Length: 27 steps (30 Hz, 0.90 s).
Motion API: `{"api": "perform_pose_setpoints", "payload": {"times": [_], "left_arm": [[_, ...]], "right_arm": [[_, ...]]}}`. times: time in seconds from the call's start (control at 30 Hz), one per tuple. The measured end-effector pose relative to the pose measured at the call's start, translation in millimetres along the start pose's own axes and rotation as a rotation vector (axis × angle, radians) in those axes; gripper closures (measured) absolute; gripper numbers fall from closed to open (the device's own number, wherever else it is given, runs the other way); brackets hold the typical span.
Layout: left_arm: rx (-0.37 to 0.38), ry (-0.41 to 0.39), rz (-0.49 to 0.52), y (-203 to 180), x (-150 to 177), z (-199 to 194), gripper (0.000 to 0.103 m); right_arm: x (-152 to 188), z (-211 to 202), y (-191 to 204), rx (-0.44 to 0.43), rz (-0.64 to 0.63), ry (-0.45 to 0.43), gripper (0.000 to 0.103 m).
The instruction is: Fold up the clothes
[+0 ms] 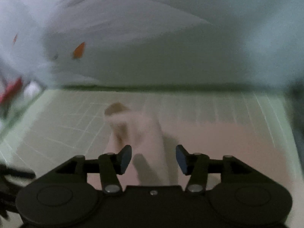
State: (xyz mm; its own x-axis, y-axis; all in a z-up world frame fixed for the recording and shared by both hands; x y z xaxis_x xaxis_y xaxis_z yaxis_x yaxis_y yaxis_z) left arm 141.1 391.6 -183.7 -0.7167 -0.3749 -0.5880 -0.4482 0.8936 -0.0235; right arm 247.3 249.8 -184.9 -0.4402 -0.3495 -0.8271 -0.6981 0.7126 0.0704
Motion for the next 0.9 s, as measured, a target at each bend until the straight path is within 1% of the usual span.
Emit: {"api": "perform_pose_setpoints", "payload": {"times": [0.03, 0.1, 0.13, 0.2, 0.3, 0.4, 0.43, 0.5, 0.53, 0.57, 0.63, 0.77, 0.83, 0.9], "left_arm": [[0.003, -0.007, 0.010, -2.4, -4.1, 4.8, 0.010], [0.014, -0.009, 0.021, -5.8, -8.5, 12.2, 0.010], [0.020, -0.002, 0.022, -6.7, -8.6, 15.0, 0.010], [0.021, 0.016, 0.017, -7.5, -6.7, 20.6, 0.010], [0.010, 0.042, -0.005, -6.1, 2.6, 22.6, 0.010], [0.006, 0.040, -0.005, -3.7, 9.5, 12.0, 0.010], [0.009, 0.036, -0.008, -2.9, 11.0, 6.9, 0.010], [0.013, 0.027, -0.014, -1.7, 14.4, -5.1, 0.010], [0.014, 0.021, -0.015, -1.3, 16.3, -12.2, 0.010], [0.015, 0.014, -0.017, -1.9, 19.2, -21.7, 0.010], [0.023, 0.001, -0.015, -5.9, 25.5, -40.0, 0.010], [0.046, 0.004, 0.015, -21.6, 44.4, -70.3, 0.009], [0.058, 0.021, 0.033, -34.2, 62.2, -82.8, 0.009], [0.068, 0.052, 0.053, -49.4, 82.9, -91.2, 0.009]], "right_arm": [[-4.9, 13.5, 3.2, -0.015, -0.057, 0.003, 0.047], [-12.3, 36.3, 6.0, -0.020, -0.130, 0.004, 0.047], [-16.1, 47.8, 4.3, -0.013, -0.142, 0.006, 0.047], [-22.9, 69.5, -7.5, 0.027, -0.100, 0.016, 0.047], [-27.9, 89.5, -26.5, 0.079, -0.024, 0.046, 0.046], [-31.1, 84.1, -41.7, 0.168, -0.019, 0.050, 0.046], [-32.1, 73.6, -47.5, 0.183, -0.003, 0.036, 0.046], [-31.0, 43.3, -60.5, 0.193, 0.055, 0.004, 0.041], [-27.6, 23.9, -68.0, 0.201, 0.090, -0.010, 0.034], [-20.7, 2.7, -75.5, 0.216, 0.119, -0.018, 0.029], [-2.2, -37.5, -88.7, 0.249, 0.156, -0.016, 0.026], [52.4, -111.0, -111.8, 0.328, 0.207, 0.033, 0.018], [89.0, -148.2, -125.4, 0.381, 0.223, 0.076, 0.018], [118.3, -174.8, -133.3, 0.448, 0.187, 0.127, 0.018]]}}
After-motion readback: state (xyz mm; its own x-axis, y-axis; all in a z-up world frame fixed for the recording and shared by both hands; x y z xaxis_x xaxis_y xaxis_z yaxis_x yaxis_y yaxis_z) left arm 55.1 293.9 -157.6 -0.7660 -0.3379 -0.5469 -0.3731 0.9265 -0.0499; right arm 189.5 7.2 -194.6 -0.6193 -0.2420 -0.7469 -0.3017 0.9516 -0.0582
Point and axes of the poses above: each gripper's, at about its wrist camera, not at the fingertips, and z roughly the way its jaws point, y to its left, x to its underside, the point moved 5 cm from there along z, roughly the way its jaws point, and after that the axes turned 7 degrees about -y, right-handed, at the moved point
